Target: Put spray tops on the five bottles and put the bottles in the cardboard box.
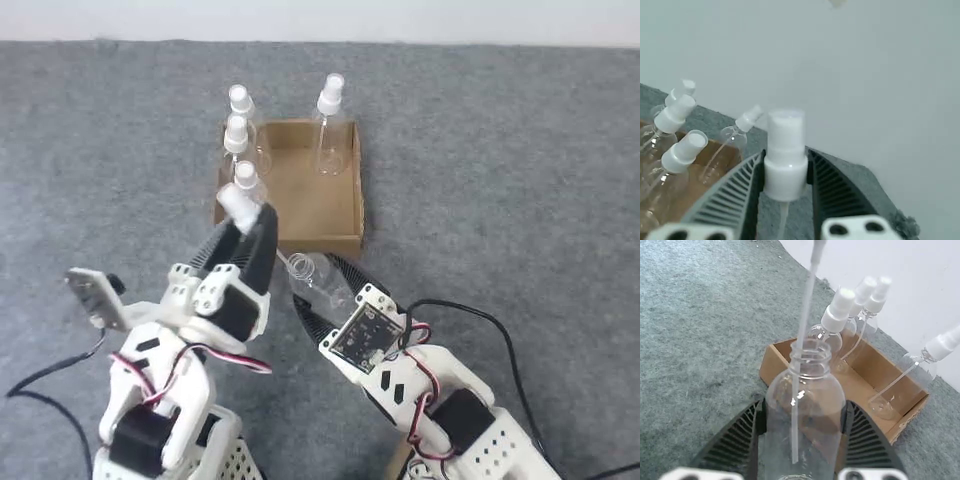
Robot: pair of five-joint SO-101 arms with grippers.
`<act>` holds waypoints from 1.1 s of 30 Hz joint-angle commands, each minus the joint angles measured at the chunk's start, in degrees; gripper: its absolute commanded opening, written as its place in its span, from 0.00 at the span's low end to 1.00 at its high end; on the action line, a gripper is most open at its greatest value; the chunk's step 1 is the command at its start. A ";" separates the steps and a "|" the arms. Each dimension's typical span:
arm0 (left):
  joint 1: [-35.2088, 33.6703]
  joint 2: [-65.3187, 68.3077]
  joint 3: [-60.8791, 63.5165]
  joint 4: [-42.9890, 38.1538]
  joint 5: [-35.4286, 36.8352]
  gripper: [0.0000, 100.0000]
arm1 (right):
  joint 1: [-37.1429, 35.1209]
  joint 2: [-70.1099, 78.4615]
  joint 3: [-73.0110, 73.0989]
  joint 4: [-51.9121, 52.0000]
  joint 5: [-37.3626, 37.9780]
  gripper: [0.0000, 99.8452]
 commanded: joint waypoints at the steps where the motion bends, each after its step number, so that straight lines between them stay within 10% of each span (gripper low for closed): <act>1: 1.05 -1.14 -0.48 0.35 -0.18 0.01 | -0.31 -1.10 -1.05 -1.54 1.14 0.08; 33: 3.25 -1.14 3.30 3.25 -0.44 0.01 | 0.04 -1.10 -0.70 -3.65 1.14 0.08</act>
